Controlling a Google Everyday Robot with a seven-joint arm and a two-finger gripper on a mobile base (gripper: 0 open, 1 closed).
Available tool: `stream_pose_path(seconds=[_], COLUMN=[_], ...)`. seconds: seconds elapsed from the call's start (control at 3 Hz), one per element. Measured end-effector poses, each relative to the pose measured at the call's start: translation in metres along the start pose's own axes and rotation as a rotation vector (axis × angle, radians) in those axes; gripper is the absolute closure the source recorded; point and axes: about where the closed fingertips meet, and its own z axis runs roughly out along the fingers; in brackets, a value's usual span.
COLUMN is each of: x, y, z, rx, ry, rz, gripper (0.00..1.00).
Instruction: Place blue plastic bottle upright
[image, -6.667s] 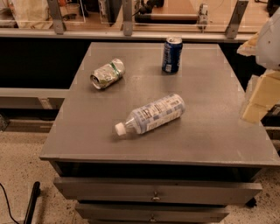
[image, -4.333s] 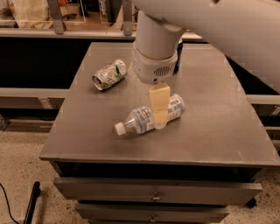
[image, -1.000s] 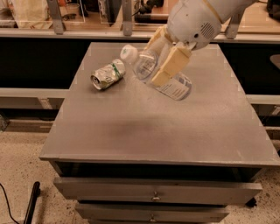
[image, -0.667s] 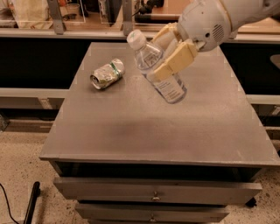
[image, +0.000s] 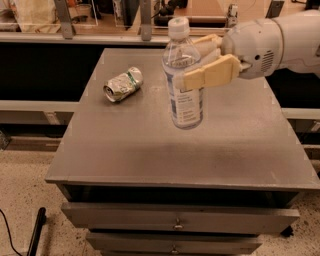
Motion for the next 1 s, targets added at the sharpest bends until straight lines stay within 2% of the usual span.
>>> stream_pose_path(seconds=[0.33,0.67,1.0], x=[0.003,0.018,0.039], y=[0.004,0.002,-0.005], z=[-0.006,-0.016,-0.03], rx=[0.034,0.113,0.233], ry=[-0.099,-0.145,-0.158], rz=[0.04,0.07,0.077], gripper=[1.0,1.0,1.0])
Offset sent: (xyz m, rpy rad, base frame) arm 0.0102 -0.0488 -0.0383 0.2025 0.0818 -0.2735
